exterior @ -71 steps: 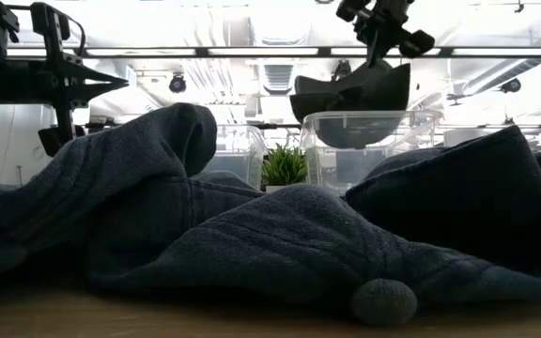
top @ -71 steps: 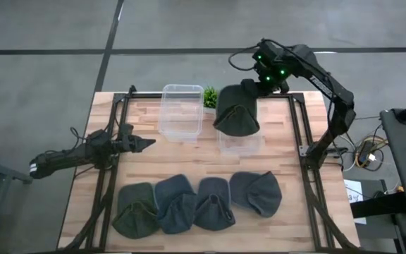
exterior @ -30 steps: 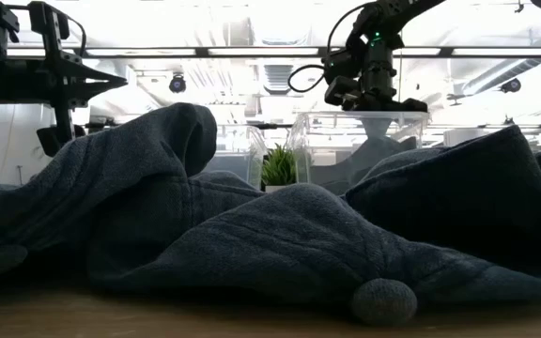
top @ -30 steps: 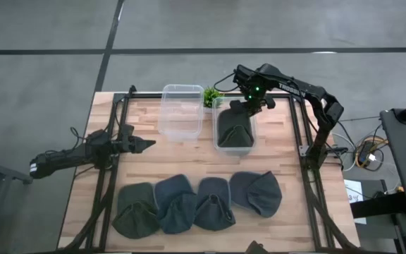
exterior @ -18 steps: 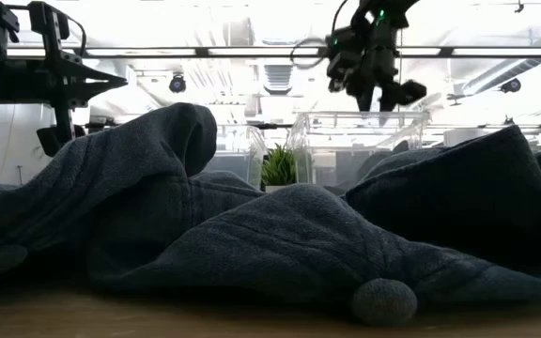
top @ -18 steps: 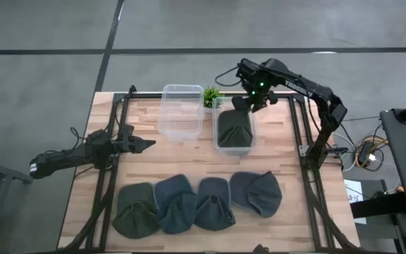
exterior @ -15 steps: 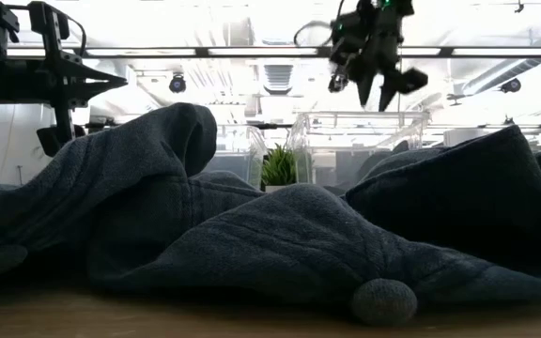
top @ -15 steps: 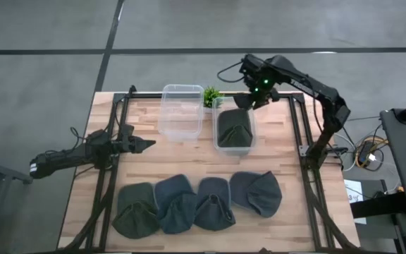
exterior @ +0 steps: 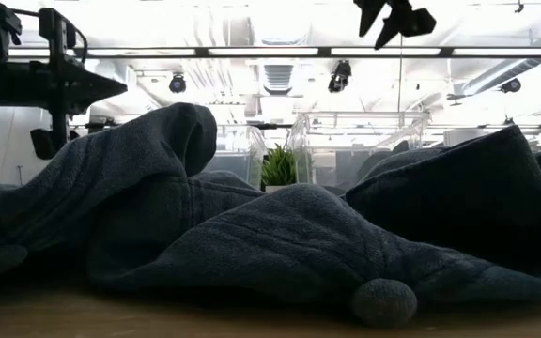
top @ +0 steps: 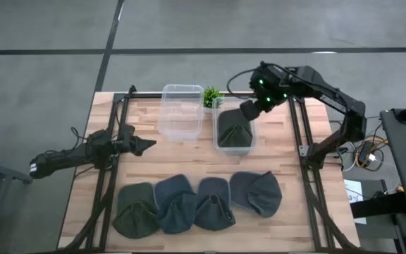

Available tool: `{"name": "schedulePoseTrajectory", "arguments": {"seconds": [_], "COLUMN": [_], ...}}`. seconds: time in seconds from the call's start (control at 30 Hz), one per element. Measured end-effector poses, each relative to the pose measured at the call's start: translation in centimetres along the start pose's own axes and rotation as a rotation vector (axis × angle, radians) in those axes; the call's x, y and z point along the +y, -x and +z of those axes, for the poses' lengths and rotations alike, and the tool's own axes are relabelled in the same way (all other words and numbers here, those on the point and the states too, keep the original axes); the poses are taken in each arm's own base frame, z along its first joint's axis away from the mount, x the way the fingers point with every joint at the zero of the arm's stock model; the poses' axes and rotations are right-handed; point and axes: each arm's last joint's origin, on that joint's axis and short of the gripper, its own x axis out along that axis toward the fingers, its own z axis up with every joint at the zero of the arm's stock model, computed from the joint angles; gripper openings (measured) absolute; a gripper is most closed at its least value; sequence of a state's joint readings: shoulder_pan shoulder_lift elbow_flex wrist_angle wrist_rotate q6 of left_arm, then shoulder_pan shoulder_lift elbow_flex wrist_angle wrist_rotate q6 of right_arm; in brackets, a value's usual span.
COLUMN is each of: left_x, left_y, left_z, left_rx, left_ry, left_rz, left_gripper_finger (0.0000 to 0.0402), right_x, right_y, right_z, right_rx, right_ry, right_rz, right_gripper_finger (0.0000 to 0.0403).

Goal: Pick & Place hat
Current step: Put the black cap into the right transparent bin

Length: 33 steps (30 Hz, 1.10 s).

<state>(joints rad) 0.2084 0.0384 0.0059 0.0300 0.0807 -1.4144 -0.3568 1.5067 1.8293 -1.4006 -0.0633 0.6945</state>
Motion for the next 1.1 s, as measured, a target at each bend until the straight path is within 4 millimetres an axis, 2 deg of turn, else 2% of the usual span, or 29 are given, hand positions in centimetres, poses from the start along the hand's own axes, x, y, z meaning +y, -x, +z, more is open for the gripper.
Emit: {"name": "schedulePoseTrajectory", "arguments": {"seconds": [0.13,0.3,0.43,0.5,0.7,0.83,1.0,1.1], "left_x": [-0.6,-2.9,-3.2,-3.5,-5.7,-7.1,-7.5,-8.3], "left_y": [0.0,0.5,0.6,0.7,1.2,1.5,2.6,2.7], "left_z": [0.0,0.5,1.0,1.0,1.0,0.6,0.3,0.3], "left_rx": [0.016,-0.058,-0.192,-0.196,-0.083,0.115,0.344,0.441], "left_ry": [-0.053,-0.170,-0.062,-0.011,-0.058,-0.118,-0.158,-0.205], "left_rz": [-0.033,-0.097,-0.078,-0.099,-0.150,-0.022,0.386,0.515], "left_gripper_finger": [0.0024,0.0077,0.0119,0.0128,0.0131,0.0131,0.0131,0.0131], "right_x": [1.4,2.8,3.7,4.2,5.3,5.7,5.8,5.9], "right_y": [-0.2,-1.5,-2.5,-2.8,-3.0,-3.0,-2.8,-2.8], "right_z": [-1.2,-2.9,-4.1,-4.7,-6.1,-6.6,-7.0,-7.1], "right_rx": [-0.027,-0.005,0.002,0.006,0.018,0.026,0.028,0.029], "right_ry": [0.017,0.079,0.114,0.131,0.206,0.226,0.245,0.249], "right_rz": [0.024,0.021,0.012,0.028,0.061,0.069,0.078,0.079], "right_gripper_finger": [0.0178,0.0174,0.0168,0.0165,0.0159,0.0155,0.0156,0.0157]}}
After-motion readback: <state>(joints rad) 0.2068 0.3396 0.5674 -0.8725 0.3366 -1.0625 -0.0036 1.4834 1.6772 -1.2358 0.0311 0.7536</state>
